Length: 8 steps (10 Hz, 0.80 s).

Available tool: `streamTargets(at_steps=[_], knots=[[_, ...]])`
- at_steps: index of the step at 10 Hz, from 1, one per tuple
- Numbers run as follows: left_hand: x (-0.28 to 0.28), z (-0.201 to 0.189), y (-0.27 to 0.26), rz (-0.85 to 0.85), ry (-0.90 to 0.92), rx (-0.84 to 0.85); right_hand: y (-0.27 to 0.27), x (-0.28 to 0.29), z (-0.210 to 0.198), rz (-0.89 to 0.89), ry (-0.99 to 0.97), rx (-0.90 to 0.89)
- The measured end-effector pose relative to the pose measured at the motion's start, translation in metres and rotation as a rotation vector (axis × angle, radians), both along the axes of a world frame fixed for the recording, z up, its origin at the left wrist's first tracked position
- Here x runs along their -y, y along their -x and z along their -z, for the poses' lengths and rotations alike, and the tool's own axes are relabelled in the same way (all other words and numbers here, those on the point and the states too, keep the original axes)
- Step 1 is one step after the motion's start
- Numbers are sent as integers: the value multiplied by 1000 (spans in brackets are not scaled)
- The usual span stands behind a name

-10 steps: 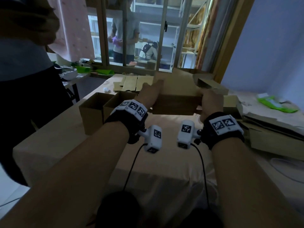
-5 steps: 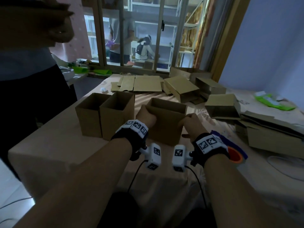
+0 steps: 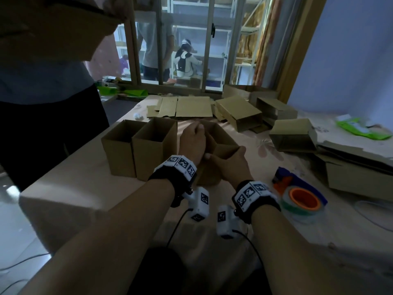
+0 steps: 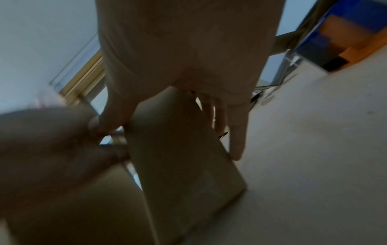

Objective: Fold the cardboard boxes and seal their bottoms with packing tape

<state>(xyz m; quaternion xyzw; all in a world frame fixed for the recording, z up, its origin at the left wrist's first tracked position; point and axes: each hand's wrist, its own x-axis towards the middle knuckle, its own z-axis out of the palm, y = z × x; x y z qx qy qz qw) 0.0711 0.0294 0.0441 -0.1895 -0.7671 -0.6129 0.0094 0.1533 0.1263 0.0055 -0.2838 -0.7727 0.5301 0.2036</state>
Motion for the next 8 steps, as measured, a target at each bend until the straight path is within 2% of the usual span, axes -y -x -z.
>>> streamTargets(at_steps=[1, 2, 4, 5, 6, 8], knots=[[4, -4, -1, 45, -65, -49, 3, 10, 3, 5, -76, -5], [7, -8, 0, 63, -33, -131, 11, 19, 5, -17, -139, -20], [13, -14, 2, 32, 195, -485, 24, 36, 4, -107, -227, 2], [12, -14, 0, 17, 238, -652, 29, 42, 7, -151, -320, 13], [10, -16, -2, 29, 240, -627, 33, 41, 9, -209, -342, 132], [4, -35, -1, 0, 164, -664, 31, 24, -31, -61, -571, 168]])
